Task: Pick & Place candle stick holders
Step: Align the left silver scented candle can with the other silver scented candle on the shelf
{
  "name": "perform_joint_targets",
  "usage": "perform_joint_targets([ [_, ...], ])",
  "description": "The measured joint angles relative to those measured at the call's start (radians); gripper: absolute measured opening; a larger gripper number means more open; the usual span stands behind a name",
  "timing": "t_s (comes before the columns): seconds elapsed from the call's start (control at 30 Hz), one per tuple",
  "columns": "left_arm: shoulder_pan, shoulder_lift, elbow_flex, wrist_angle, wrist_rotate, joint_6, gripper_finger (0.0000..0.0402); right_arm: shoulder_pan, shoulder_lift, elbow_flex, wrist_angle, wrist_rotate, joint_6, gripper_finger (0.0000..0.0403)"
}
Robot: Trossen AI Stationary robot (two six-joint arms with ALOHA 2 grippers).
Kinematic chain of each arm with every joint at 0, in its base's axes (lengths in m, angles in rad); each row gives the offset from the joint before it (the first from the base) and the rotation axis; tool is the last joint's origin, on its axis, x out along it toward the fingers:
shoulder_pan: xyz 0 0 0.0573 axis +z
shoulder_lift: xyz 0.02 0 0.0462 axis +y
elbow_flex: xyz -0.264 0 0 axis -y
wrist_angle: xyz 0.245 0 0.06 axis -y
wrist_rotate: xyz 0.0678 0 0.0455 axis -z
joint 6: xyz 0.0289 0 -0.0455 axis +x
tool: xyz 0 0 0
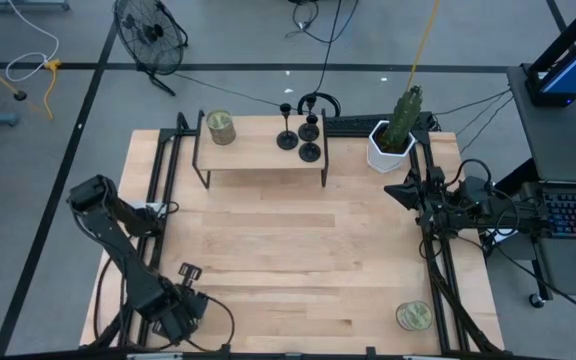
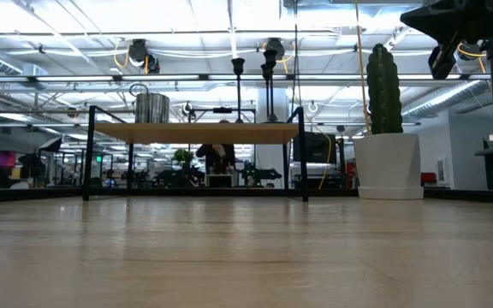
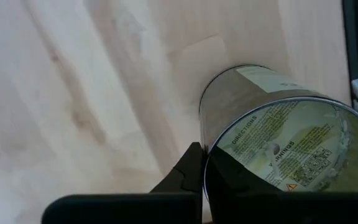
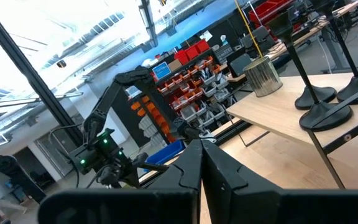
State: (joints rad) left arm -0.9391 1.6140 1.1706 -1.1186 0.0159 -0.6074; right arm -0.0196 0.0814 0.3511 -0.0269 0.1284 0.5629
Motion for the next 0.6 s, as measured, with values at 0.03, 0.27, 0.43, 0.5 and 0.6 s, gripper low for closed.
perform_joint_targets([
  [0.03,0.008,-0.008,0.000,-0.002,-0.010,0.000,0.0001,0.000,0.000,0.000,0.000,0.000,0.000,0.0000],
  [0.27,0.102,-0.093,0.000,0.001,-0.076,-0.038,0.0001,0.000,0.000,0.000,0.000,0.000,0.000,0.0000],
  [0.43,0.203,-0.148,0.000,0.002,-0.096,-0.100,0.0001,0.000,0.000,0.000,0.000,0.000,0.001,0.0000],
  [0.5,0.247,-0.163,0.000,0.010,-0.097,-0.109,0.0001,0.000,0.000,0.000,0.000,0.000,0.001,0.0000],
  [0.6,0.313,-0.176,0.000,0.025,-0.098,-0.119,0.0000,0.000,0.000,0.000,0.000,0.000,0.001,0.0000],
])
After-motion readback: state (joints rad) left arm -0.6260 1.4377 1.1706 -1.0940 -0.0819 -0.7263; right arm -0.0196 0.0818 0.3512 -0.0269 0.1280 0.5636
